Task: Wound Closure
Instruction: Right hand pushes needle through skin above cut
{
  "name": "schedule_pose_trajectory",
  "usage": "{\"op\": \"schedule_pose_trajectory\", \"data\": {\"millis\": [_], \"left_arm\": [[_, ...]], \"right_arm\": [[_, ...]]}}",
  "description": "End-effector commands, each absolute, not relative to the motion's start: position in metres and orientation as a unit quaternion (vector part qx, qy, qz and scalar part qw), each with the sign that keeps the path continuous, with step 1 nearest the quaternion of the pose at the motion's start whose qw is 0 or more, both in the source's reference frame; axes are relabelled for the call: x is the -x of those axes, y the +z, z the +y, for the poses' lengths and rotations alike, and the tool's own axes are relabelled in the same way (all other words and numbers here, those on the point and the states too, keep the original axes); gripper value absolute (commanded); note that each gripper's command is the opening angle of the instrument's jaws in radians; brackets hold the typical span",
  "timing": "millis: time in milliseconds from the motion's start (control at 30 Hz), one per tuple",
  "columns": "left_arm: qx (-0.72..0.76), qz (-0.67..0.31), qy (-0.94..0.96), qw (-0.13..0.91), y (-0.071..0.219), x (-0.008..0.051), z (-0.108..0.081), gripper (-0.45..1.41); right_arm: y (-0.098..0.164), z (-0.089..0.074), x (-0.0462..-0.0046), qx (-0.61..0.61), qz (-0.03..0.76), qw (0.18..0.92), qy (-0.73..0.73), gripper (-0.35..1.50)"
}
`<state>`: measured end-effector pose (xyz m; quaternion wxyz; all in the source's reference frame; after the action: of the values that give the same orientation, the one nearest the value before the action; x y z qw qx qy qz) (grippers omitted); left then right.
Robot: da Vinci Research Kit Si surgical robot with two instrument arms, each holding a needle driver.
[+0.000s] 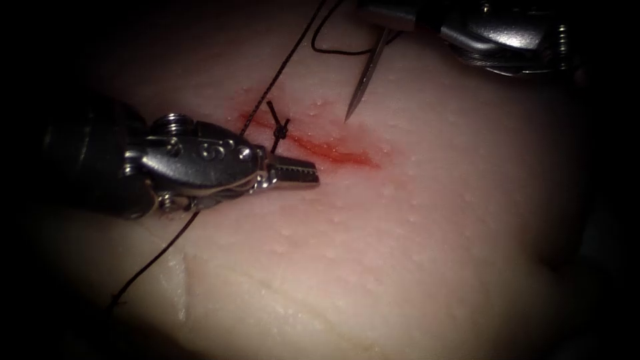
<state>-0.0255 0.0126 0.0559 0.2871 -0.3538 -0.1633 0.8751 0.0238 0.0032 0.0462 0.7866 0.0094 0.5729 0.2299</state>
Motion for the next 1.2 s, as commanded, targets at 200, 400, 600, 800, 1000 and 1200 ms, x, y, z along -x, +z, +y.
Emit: {"op": "schedule_pose_trajectory", "data": {"millis": [200,400,600,800,1000,1200], "left_arm": [[0.354,-0.166,0.875,0.285,0.0561,0.0259,0.0119,0.04],[0.354,-0.166,0.875,0.285,0.0560,0.0258,0.0121,0.04],[0.354,-0.167,0.875,0.285,0.0561,0.0258,0.0123,0.04],[0.354,-0.167,0.875,0.285,0.0562,0.0258,0.0124,0.04],[0.354,-0.167,0.875,0.285,0.0562,0.0257,0.0123,0.04],[0.354,-0.167,0.875,0.285,0.0561,0.0256,0.0123,0.04]], "right_arm": [[0.0469,0.0017,-0.0259,0.004,0.574,0.791,0.211,-0.35],[0.0469,0.0002,-0.0267,0.009,0.574,0.795,0.194,-0.35],[0.0464,-0.0008,-0.0270,0.010,0.577,0.795,0.189,-0.35],[0.0461,-0.0019,-0.0274,0.007,0.578,0.795,0.183,-0.35],[0.0469,-0.0034,-0.0278,0.008,0.578,0.797,0.174,-0.35],[0.0473,-0.0043,-0.0280,0.008,0.576,0.800,0.169,-0.35]]}}
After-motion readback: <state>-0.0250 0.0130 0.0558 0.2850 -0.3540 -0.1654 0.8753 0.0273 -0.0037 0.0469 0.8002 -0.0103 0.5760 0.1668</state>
